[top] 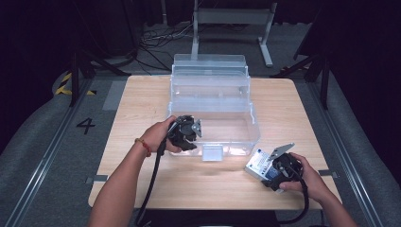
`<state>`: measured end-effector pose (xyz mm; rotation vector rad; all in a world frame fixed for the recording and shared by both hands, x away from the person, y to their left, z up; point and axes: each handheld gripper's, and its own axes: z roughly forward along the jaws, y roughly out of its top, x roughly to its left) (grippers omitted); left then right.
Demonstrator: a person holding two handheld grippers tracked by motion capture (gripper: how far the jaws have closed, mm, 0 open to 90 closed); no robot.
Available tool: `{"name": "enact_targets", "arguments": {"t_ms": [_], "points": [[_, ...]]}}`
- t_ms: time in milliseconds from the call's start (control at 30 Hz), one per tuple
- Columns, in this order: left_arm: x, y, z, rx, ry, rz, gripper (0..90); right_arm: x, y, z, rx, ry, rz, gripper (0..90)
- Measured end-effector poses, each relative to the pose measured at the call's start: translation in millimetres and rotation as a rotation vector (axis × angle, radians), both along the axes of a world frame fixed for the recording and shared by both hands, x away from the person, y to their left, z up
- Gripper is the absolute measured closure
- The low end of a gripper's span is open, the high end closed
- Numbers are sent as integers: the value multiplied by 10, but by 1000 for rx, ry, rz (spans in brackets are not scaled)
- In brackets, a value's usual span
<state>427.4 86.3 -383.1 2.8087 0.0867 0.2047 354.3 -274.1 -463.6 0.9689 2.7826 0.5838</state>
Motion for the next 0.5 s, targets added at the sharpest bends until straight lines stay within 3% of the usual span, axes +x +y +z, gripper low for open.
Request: {"name": "enact_targets", "arguments": {"t_ms": [333,500], "points": [[-245,91,-19,-27,-11,-34,681,1,-5,2,-4,2,11,35],[-326,87,-19,-30,-28,1,666,-2,-11,5,-7,2,13,36]]}}
